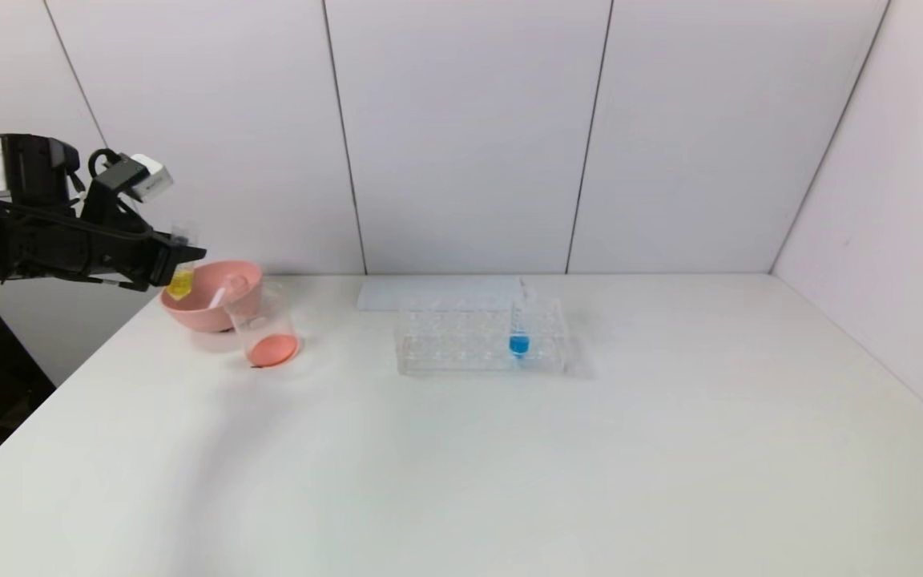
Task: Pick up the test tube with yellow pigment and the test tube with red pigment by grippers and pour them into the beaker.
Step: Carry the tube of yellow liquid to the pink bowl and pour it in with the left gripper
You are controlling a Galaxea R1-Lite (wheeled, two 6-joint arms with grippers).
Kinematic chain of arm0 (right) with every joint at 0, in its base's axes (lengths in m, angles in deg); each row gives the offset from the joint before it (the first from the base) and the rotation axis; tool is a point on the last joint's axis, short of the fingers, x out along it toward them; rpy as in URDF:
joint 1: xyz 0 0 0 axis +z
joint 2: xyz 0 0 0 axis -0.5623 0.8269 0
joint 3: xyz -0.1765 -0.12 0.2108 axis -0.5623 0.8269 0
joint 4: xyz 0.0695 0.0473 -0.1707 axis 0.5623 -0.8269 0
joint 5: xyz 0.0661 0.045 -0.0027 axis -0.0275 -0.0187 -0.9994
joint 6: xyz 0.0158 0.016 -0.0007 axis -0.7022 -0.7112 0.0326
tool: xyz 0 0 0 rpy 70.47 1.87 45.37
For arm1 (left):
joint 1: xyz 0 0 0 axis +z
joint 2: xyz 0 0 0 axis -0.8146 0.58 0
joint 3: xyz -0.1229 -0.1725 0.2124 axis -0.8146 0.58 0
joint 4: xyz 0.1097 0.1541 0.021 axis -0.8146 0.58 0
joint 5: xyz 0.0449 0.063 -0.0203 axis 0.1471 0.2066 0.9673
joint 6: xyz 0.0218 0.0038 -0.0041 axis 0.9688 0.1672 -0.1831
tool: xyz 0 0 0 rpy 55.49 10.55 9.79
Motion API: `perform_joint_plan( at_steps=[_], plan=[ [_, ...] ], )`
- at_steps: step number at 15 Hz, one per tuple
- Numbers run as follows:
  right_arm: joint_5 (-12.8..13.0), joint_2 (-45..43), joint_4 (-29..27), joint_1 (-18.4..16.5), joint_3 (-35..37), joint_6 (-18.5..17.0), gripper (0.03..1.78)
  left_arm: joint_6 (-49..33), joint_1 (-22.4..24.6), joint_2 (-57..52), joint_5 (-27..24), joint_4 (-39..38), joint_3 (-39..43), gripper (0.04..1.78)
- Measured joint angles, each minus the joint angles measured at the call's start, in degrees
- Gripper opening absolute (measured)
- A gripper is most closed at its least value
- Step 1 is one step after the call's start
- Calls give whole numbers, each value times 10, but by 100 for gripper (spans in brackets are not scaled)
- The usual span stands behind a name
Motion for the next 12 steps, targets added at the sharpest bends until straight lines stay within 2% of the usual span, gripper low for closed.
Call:
perform_joint_plan(
  at_steps=[6,12],
  plan=[
    [0,0,0,0,0,0,170,104,1,15,-27,138,-69,44],
    [0,0,0,0,0,0,170,209,1,25,-32,219,-113,44]
  ],
)
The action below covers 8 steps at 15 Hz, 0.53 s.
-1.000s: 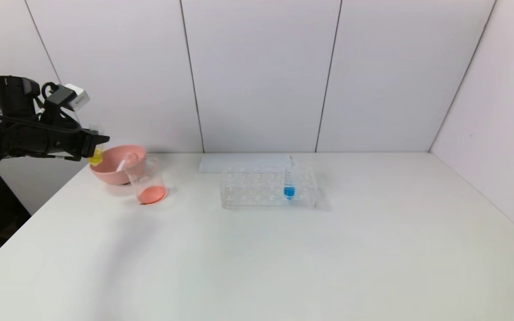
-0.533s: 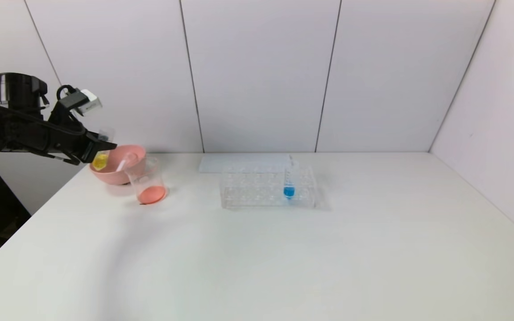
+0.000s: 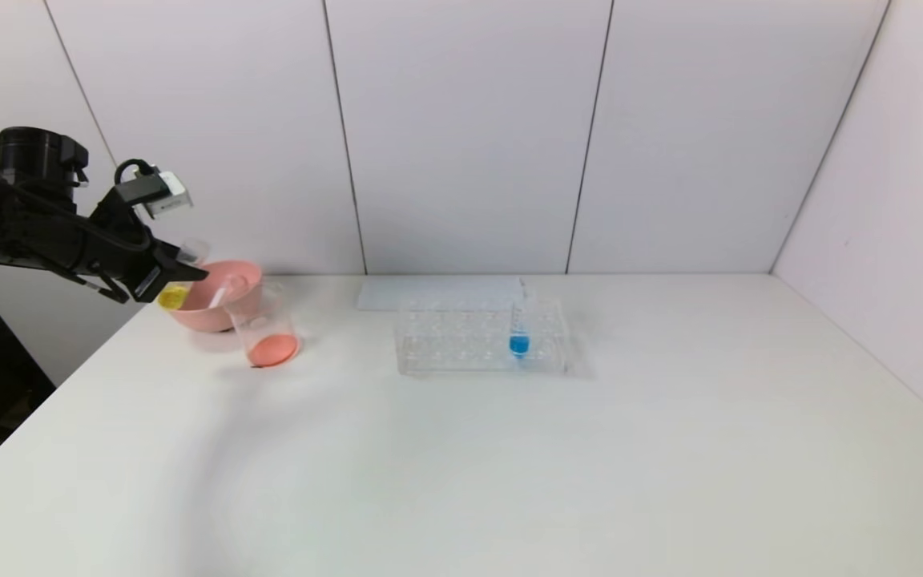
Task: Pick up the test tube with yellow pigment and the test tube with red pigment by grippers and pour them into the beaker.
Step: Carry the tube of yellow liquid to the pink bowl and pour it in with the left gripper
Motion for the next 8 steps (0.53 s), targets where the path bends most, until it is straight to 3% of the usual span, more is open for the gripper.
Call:
perform_joint_plan(
  at_steps=[8],
  plan=[
    [0,0,0,0,0,0,170,67,-7,15,1,43,-17,44]
  ],
)
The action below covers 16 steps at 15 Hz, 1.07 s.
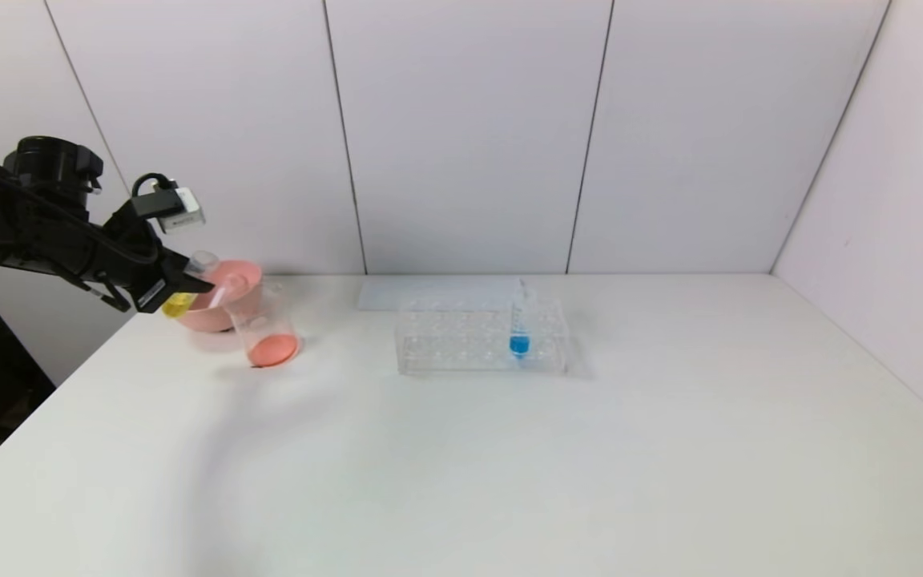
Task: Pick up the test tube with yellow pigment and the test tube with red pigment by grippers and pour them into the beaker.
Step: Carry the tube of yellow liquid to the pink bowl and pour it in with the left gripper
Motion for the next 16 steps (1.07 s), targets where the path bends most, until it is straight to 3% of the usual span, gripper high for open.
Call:
perform_joint_plan(
  at_steps=[8,12,16],
  plan=[
    [0,0,0,0,0,0,170,96,-5,10,29,54,-25,44],
    [0,0,0,0,0,0,170,104,-14,18,65,56,-41,44],
    [0,0,0,0,0,0,170,113,-17,21,69,57,-45,44]
  ],
)
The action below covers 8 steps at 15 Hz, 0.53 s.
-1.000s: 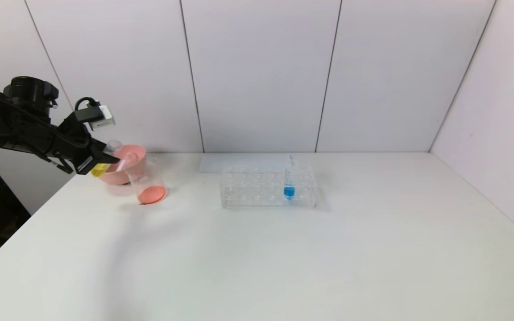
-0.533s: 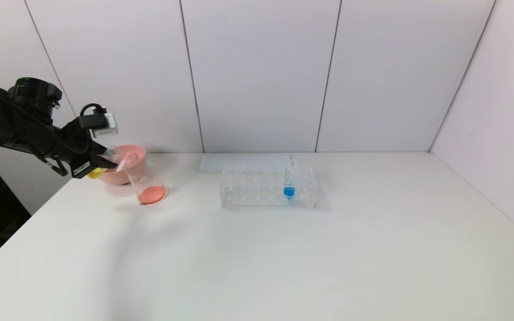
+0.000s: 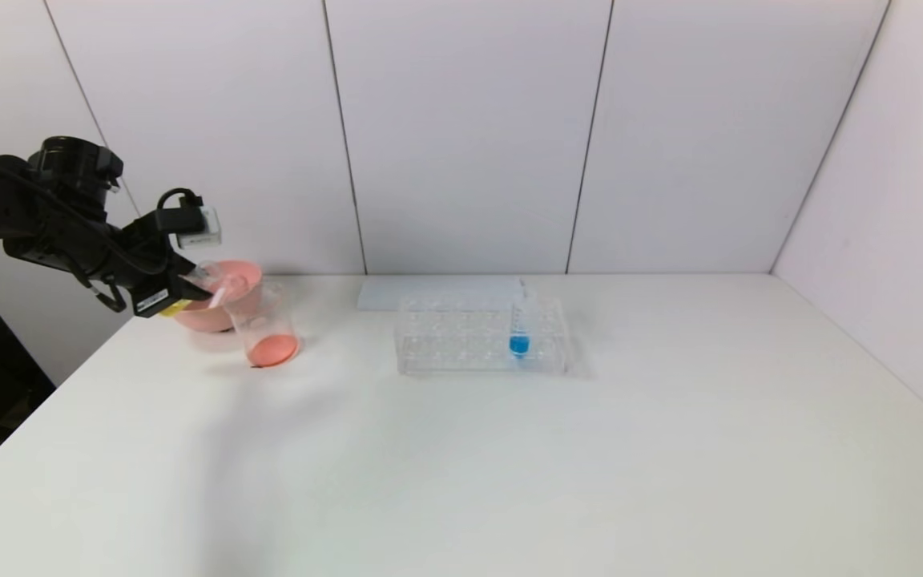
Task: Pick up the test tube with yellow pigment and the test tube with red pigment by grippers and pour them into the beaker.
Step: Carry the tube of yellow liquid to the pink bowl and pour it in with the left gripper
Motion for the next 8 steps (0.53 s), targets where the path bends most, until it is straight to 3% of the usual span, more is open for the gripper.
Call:
perform_joint_plan(
  at_steps=[8],
  plan=[
    [0,0,0,0,0,0,170,7,-13,-1,31,0,-2,44]
  ],
)
